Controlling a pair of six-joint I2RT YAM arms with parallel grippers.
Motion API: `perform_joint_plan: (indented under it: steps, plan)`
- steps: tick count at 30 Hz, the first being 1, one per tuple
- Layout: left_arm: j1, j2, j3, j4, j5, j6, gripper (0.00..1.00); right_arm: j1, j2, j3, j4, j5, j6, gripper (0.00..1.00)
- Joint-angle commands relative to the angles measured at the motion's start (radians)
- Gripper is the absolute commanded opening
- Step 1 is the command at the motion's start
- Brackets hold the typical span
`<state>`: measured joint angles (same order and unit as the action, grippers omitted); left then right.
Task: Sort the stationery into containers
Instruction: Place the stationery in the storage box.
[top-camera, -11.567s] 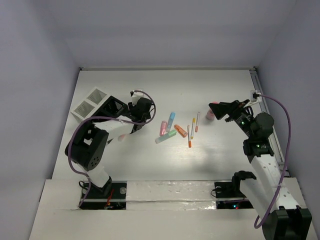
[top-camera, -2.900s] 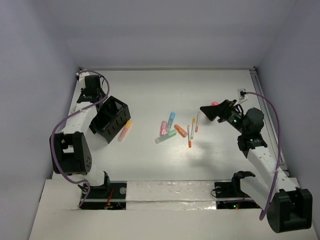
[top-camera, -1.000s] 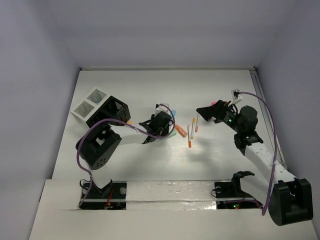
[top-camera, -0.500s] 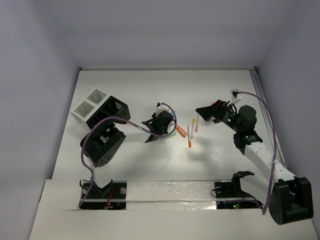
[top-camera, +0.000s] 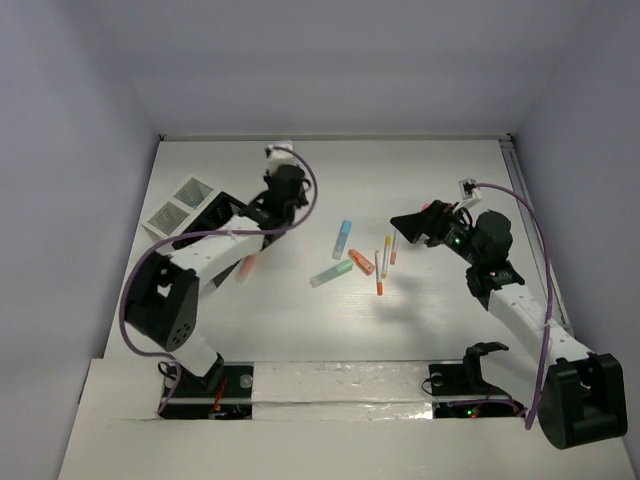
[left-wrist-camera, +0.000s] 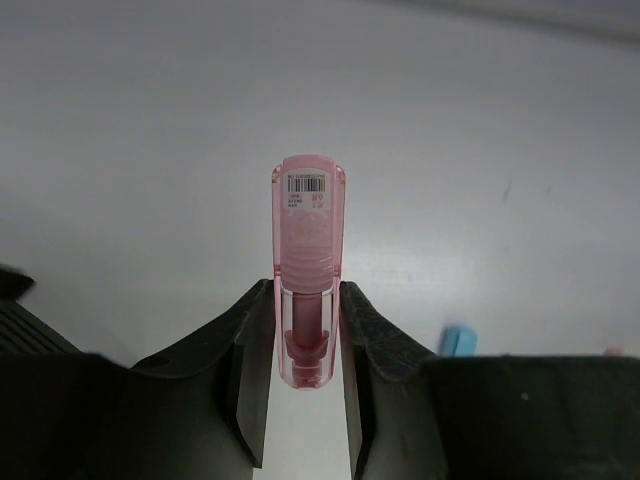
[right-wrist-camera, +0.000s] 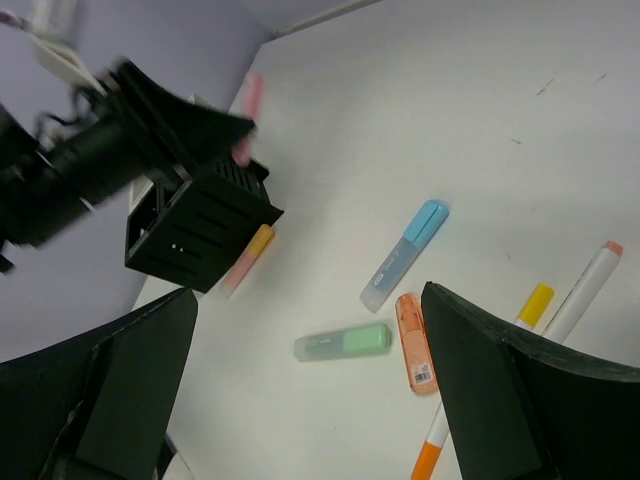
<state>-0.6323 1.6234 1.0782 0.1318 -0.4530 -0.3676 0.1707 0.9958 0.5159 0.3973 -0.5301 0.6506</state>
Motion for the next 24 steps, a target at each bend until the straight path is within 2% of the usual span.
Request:
perform_joint_plan:
  steps: [1, 3, 4, 5, 8, 14, 19, 24]
  plan:
    - [0.13, -0.126, 0.087, 0.037, 0.039, -0.019, 0.12, 0.02, 0.012, 0.042, 0.046, 0.004, -0.011, 1.0]
    - [0.21, -0.129, 0.112, 0.016, 0.082, -0.057, 0.12, 0.02, 0.018, 0.047, 0.041, 0.007, -0.016, 1.0]
    - [0.3, -0.128, 0.135, 0.006, 0.115, -0.077, 0.12, 0.02, 0.018, 0.046, 0.041, 0.008, -0.016, 1.0]
    - [0.345, -0.125, 0.143, -0.007, 0.182, -0.109, 0.12, 0.029, 0.018, 0.045, 0.038, 0.009, -0.016, 1.0]
    - [0.483, -0.111, 0.176, -0.047, 0.253, -0.123, 0.12, 0.029, 0.012, 0.053, 0.028, 0.007, -0.02, 1.0]
    - [0.574, -0.089, 0.22, -0.216, 0.254, 0.024, 0.13, 0.029, -0.011, 0.056, 0.009, 0.012, -0.026, 1.0]
    - [0.62, -0.151, 0.118, -0.178, 0.201, 0.056, 0.13, 0.038, -0.008, 0.058, 0.003, 0.018, -0.028, 1.0]
    - [0.631, -0.123, 0.124, -0.207, 0.102, 0.084, 0.12, 0.038, -0.013, 0.061, -0.008, 0.034, -0.04, 1.0]
